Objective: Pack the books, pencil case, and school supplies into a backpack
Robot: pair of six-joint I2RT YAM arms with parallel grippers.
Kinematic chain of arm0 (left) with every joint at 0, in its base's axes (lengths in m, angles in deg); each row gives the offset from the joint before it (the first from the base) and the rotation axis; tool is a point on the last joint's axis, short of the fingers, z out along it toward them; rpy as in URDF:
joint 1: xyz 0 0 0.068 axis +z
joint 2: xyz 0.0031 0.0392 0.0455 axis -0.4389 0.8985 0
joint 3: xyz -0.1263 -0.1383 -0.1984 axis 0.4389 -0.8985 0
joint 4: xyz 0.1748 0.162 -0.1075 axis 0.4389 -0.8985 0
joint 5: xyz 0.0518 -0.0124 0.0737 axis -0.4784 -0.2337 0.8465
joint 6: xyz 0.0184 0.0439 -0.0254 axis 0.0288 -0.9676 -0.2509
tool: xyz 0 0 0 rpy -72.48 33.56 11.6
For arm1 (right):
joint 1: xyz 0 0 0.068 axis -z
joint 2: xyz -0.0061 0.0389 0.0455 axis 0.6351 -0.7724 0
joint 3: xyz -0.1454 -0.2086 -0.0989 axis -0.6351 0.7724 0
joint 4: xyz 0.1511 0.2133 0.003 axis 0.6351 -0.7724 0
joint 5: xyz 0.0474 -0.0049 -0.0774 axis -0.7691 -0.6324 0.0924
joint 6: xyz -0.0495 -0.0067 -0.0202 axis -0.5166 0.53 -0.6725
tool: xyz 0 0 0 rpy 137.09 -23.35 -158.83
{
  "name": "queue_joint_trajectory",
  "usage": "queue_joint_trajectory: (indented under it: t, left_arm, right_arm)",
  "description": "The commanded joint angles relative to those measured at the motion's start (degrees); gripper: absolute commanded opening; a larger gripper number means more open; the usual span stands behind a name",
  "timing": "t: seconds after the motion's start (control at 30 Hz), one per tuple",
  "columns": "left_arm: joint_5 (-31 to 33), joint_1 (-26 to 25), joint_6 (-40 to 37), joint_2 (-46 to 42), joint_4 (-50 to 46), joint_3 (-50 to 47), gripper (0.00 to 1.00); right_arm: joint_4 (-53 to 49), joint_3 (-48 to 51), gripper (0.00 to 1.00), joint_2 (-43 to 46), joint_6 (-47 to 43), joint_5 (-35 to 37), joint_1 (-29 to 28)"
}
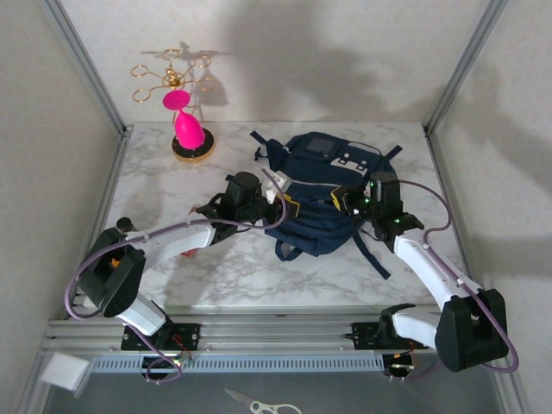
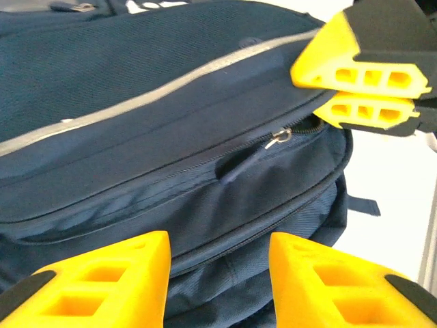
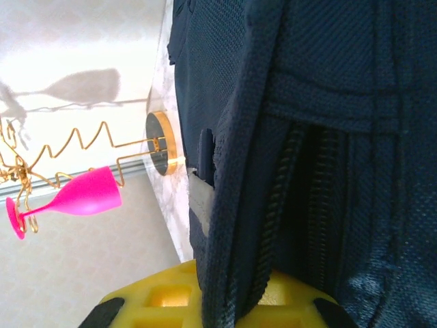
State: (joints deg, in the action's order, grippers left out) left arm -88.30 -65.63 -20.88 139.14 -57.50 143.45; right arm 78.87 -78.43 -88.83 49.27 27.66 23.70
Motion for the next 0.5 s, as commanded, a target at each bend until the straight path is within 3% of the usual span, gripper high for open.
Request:
queue_joint_trajectory:
  t: [0.0, 0.17, 0.47]
  left_arm:
    - [-3.92, -1.91, -3.25, 2.54, 4.26, 2.19, 0.43]
    - [-3.35, -2.76, -5.05, 6.45, 4.2, 5.5, 0.48]
    - [-0.69, -3.11, -5.24, 11.13, 7.68, 9.05, 0.49]
  right_arm:
    - [3.06, -2.26, 0.0, 1.68, -2.14, -4.63, 1.53]
    - [5.23, -1.49, 0.0, 0.95, -0.89, -8.56, 2.27]
    - [5.55, -1.47, 0.0, 0.99, -0.83, -9.38, 2.98]
